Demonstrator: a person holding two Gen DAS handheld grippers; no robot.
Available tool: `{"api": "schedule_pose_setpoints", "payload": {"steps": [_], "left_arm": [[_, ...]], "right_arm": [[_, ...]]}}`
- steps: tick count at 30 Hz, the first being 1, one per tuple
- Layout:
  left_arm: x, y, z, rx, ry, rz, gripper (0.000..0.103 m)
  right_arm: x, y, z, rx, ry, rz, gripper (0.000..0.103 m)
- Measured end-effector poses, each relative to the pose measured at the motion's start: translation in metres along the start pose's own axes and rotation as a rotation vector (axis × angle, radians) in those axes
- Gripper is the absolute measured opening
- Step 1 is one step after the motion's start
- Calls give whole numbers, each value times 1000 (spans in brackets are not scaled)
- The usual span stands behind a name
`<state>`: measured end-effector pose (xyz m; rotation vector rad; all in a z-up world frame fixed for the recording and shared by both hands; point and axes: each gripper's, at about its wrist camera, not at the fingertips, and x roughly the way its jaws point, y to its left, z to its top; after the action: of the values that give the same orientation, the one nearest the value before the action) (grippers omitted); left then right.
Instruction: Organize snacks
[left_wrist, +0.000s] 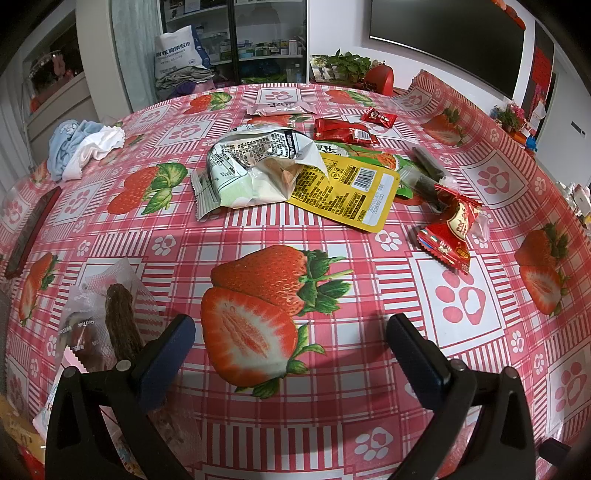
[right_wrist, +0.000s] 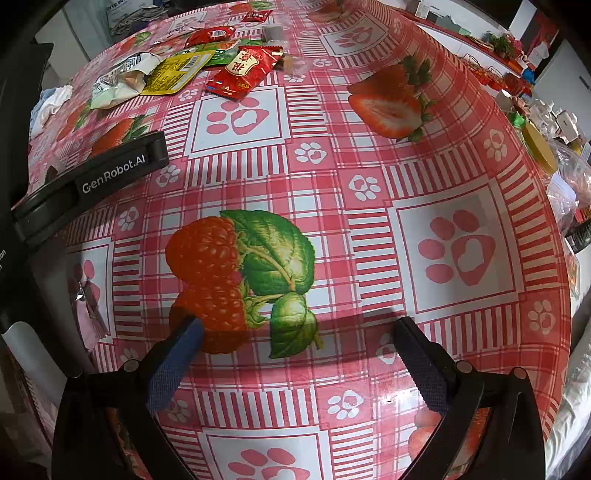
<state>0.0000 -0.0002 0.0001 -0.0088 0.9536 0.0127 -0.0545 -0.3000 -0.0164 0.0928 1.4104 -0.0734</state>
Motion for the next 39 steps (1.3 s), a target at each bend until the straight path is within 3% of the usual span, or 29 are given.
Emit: {"api": "schedule_pose_setpoints", "payload": {"steps": [8, 16, 23, 28, 30, 34, 39], "left_arm": [[0, 0, 0, 0, 0, 0, 103], [0, 0, 0, 0, 0, 0, 103], [1, -2, 2, 0, 3, 4, 103], [6, -12, 20, 120, 154, -69, 103], [-9, -12, 21, 131, 143, -106, 103], [-63, 24, 24, 126, 95, -144, 103], [-109, 104, -8, 55, 199, -168, 103]], "right_arm": [[0, -1, -5, 0, 1, 1, 103], [10, 8, 7, -56, 172, 11, 103], [12, 9, -18, -73, 177, 17, 103], [8, 8, -20, -73, 171, 18, 103], [6, 7, -21, -72, 160, 17, 103], [0, 3, -28, -73, 135, 19, 103], [-4, 6, -31, -76, 154, 15, 103]]}}
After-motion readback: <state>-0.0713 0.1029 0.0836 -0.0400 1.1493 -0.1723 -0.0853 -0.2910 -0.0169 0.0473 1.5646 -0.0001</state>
